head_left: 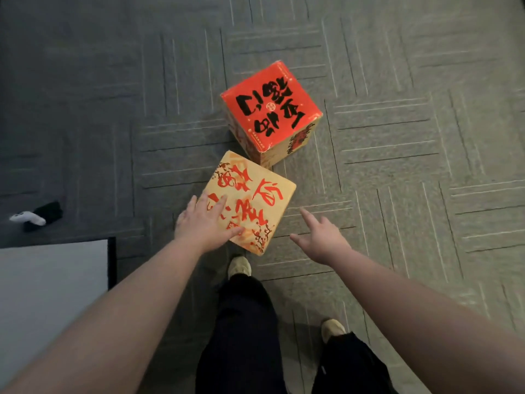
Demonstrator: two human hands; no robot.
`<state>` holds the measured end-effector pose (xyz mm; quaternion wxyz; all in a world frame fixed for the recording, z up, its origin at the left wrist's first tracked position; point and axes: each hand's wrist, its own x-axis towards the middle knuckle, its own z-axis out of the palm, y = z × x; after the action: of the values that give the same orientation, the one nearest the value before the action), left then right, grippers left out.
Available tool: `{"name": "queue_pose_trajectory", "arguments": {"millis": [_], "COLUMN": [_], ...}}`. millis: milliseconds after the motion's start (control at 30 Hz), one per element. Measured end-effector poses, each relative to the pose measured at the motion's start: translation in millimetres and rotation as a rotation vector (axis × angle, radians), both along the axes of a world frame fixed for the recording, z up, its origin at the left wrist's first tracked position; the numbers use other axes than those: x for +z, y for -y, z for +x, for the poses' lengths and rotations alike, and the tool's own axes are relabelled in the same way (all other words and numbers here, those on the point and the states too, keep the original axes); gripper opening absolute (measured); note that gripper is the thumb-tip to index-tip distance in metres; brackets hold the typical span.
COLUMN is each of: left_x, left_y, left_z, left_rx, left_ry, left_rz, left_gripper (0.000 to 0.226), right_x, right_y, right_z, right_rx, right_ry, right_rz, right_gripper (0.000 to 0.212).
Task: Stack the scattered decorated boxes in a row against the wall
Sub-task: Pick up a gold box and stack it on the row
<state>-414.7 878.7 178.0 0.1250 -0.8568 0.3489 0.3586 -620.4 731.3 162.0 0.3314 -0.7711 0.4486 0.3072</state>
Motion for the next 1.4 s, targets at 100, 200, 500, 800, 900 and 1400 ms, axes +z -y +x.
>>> {"name": "queue_pose_trajectory", "arguments": {"millis": [100,200,500,800,900,1400], "left_x": [-45.4,-92.3,-226.4,-299.8,-310.4,-250.0], "left_y": [8.7,18.4,29.3,22.8,22.2,69.9], "left_z": [44.9,76.4,119.8,126.7,123.2,45.9], "left_rx": [-0.062,-0.105,-0.151,-0.112,-0.103,0.006], "left_ry": [-0.013,-0.032,-0.031,-0.014,-0.010,-0.067], "left_rz": [0.058,0.079,0.070,0.014,-0.017,-0.113], "left_gripper": [0.098,0.099,0.103,0.110,0.109,0.097], "right_x": [-36.2,-74.2,-192.8,-263.2,-275.3,-231.4], "right_y": [-3.4,2.1,-0.2,-20.4,-24.8,3.7], "right_z": [36.5,62.8,98.0,103.1,101.9,32.2], "right_rx": [-0.085,-0.163,-0.248,-0.402,-0.494,-0.706], "right_ry": [-0.037,-0.064,-0.141,-0.081,-0.050,0.086], "right_rz": [0.031,0.028,0.046,0.035,0.092,0.047], "right_gripper": [0.078,0.080,0.081,0.086,0.088,0.076]}}
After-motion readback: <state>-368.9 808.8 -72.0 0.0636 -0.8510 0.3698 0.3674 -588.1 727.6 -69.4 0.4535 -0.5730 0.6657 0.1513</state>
